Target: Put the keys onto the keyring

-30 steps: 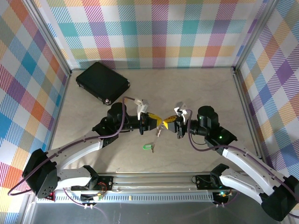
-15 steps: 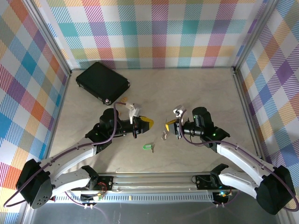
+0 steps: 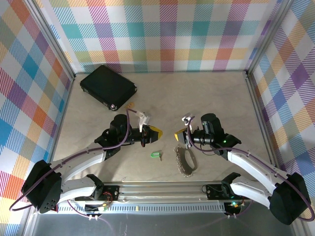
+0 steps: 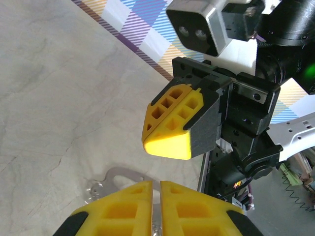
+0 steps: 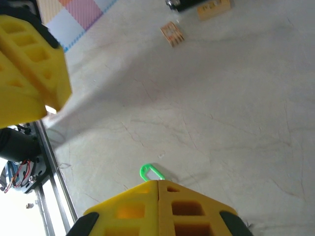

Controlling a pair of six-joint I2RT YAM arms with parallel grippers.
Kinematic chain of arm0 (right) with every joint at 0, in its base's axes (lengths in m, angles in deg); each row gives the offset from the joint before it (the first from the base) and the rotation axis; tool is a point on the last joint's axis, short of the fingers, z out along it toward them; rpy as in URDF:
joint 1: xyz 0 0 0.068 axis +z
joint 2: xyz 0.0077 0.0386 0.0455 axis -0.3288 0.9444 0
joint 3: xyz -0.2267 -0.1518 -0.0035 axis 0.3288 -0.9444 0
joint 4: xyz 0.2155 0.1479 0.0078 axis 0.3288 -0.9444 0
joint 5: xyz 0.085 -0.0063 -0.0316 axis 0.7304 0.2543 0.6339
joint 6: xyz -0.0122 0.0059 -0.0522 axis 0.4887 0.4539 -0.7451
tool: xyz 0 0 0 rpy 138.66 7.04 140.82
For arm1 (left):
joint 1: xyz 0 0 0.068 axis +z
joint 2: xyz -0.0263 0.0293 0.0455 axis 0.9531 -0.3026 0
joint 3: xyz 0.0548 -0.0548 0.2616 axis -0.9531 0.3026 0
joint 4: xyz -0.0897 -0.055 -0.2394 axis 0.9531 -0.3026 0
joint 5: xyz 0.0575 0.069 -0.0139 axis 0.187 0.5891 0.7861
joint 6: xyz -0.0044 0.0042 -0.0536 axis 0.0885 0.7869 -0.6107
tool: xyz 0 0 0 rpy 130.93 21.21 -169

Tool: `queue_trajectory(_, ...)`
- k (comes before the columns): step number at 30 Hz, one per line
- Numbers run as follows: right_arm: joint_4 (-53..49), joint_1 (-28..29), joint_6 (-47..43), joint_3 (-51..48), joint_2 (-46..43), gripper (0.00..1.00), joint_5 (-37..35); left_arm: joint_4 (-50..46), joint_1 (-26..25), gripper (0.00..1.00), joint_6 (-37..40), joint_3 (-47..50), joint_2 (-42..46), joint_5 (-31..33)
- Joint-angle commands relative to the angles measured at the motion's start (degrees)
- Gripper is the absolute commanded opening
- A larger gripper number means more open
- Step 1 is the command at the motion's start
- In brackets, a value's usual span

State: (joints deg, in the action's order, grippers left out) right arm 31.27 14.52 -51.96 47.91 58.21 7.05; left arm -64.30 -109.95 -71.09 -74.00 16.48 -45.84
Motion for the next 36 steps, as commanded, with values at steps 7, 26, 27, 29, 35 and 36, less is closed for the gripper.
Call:
queue_trajectory(7,-18.6,-0.3,18.5,0.6,-6.2,0.45,-7.7,-11.2,-5.0,0.16,6.6,-0.1,1.7,3.9)
queue_trajectory(26,-42.9,-9.8,30.6,-7.7,-22.7,0.81,6.6,-7.0,-13.1,0.29,2.1,-4.9,-8.6,-2.0)
queue_trajectory(27,-42.8,-9.7,32.2,-9.0,-24.0,0.81,7.5,-5.8,-13.0,0.29,1.5,-4.5,-8.4,-2.2)
queue_trajectory(29,-41.7,-9.2,35.6,-12.8,-26.6,0.81,9.0,-3.9,-12.7,0.29,0.4,-3.9,-7.9,-2.8)
queue_trajectory(35,-41.2,-7.2,36.0,-16.5,-26.6,0.81,7.4,-1.2,-11.4,0.29,-1.4,-1.9,-6.0,-3.0)
queue_trajectory(36,-40.8,-6.9,35.6,-16.9,-25.7,0.81,7.3,-0.7,-11.3,0.29,-1.7,-1.6,-5.6,-3.1)
